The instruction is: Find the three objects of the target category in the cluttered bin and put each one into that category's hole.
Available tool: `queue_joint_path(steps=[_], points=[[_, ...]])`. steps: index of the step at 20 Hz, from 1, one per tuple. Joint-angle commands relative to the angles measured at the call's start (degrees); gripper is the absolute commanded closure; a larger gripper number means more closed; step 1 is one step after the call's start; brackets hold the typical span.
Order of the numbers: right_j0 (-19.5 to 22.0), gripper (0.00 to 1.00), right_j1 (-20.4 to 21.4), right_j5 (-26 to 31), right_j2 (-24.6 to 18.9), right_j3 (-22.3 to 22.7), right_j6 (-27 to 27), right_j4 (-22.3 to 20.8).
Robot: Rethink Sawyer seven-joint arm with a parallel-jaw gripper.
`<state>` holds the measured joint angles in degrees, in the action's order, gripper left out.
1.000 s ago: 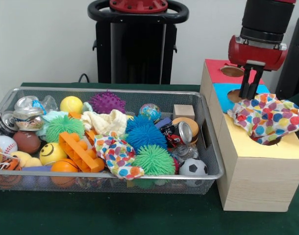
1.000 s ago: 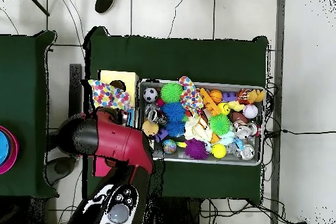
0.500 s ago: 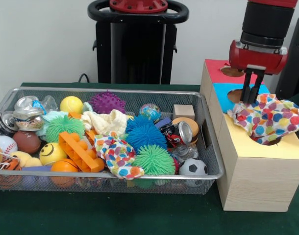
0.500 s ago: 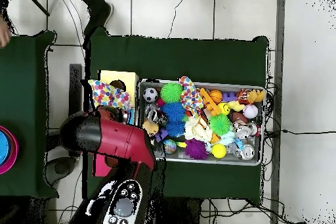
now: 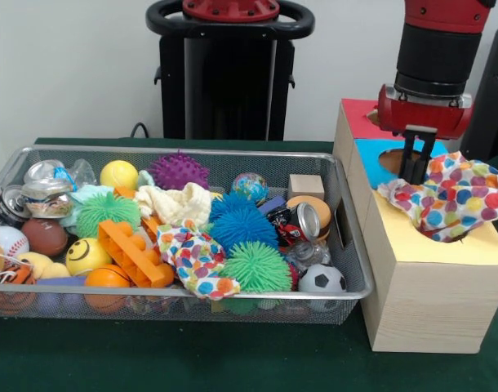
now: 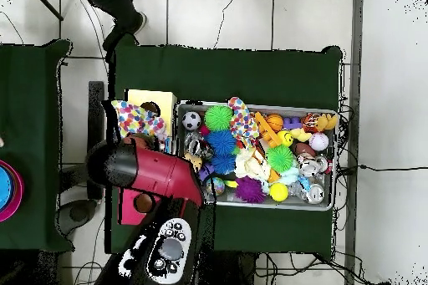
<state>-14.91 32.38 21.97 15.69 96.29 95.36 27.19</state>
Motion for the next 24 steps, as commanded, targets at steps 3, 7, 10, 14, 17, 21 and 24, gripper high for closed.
queue_joint_path(steps=[3, 7, 10, 14, 17, 21, 24], points=[[2.8, 1.0, -3.0, 0.8, -9.8, 5.6, 13.0, 3.0], [7.3, 1.0, -0.3, -6.2, -16.8, 9.5, 11.1, 4.5], [8.1, 1.0, 0.5, -10.1, -17.9, 9.7, 11.7, 3.4], [9.7, 1.0, -0.3, -15.9, -20.2, 9.6, 13.5, 1.6], [8.6, 1.0, -1.2, -17.0, -19.0, 8.5, 14.6, 1.7], [6.8, 1.0, -2.7, -16.3, -16.7, 6.2, 14.8, 2.6], [7.1, 1.0, -4.1, -17.2, -16.9, 5.0, 14.5, 2.5]])
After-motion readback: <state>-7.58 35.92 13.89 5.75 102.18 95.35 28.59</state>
